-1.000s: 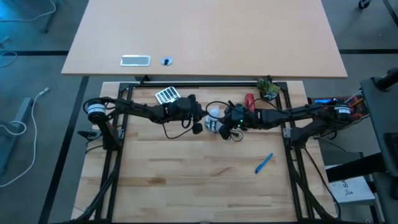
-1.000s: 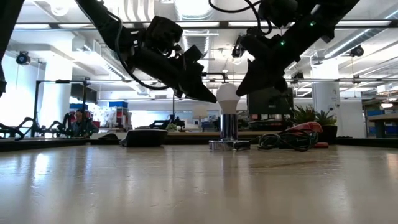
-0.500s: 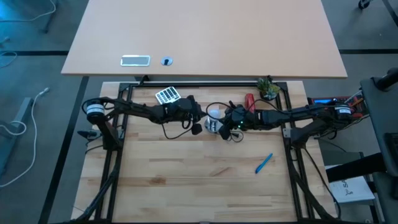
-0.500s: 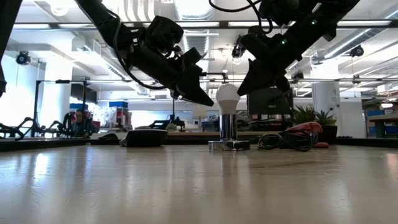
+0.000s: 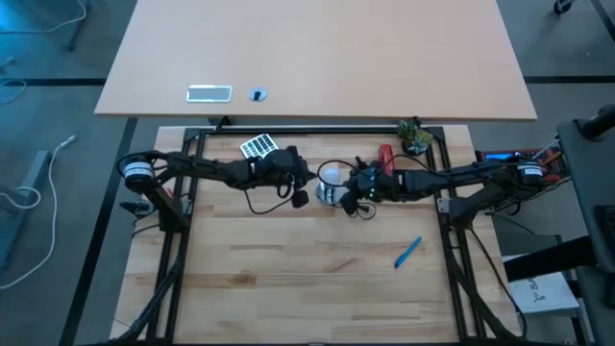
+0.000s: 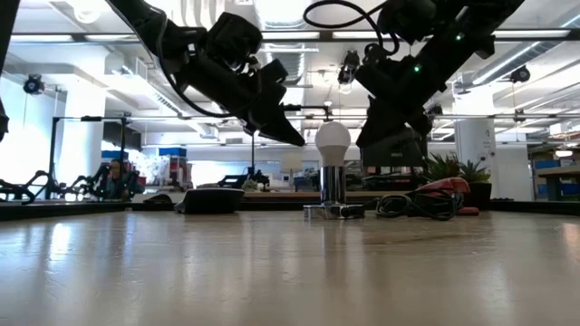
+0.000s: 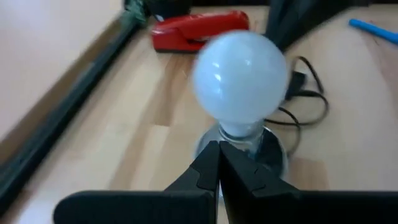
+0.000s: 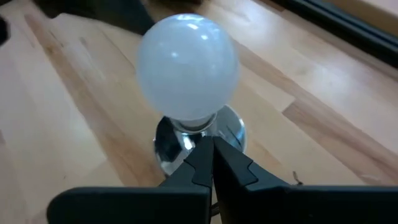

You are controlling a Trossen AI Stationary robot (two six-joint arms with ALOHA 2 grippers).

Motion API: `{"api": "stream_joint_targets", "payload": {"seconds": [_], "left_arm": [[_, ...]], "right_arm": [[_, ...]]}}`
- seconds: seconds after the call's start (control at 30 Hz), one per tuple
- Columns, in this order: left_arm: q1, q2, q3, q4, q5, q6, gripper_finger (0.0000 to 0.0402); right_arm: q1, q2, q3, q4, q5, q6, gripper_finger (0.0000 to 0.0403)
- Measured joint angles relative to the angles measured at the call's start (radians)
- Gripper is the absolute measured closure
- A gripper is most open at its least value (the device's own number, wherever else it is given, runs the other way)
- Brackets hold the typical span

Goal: Screw lightbulb
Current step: Insert the white lightbulb into the silver lamp

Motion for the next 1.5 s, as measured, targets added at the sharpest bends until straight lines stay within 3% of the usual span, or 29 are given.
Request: {"api": "stream_joint_targets", "payload": {"seconds": [0.13, 0.2, 0.6, 0.73, 0.93, 1.33, 1.5], "left_arm": [[0.000, -0.001, 0.000, 0.005, 0.136, 0.027, 0.0401], [-0.003, 0.004, 0.000, 0.036, 0.153, 0.034, 0.0401], [0.002, 0.045, 0.000, 0.104, 0.151, 0.033, 0.0401], [0.003, 0.046, 0.000, 0.111, 0.089, 0.026, 0.0401], [0.005, 0.046, -0.001, 0.122, 0.085, 0.026, 0.0401], [0.005, -0.017, -0.001, -0.026, 0.080, 0.027, 0.0401], [0.005, -0.019, -0.002, -0.071, 0.080, 0.062, 0.0401]], "right_arm": [[-0.010, 0.000, 0.000, 0.007, 0.005, -0.022, 0.0403], [-0.013, 0.000, 0.000, 0.021, 0.005, -0.030, 0.0403], [-0.013, 0.006, 0.000, 0.105, -0.037, -0.063, 0.0403], [-0.004, 0.006, 0.000, 0.108, -0.055, -0.042, 0.0403], [0.022, 0.006, 0.000, 0.112, -0.060, -0.027, 0.0403], [0.027, -0.041, 0.001, 0.015, -0.044, 0.025, 0.0403], [0.017, -0.049, 0.001, -0.027, 0.018, 0.014, 0.0403]]}}
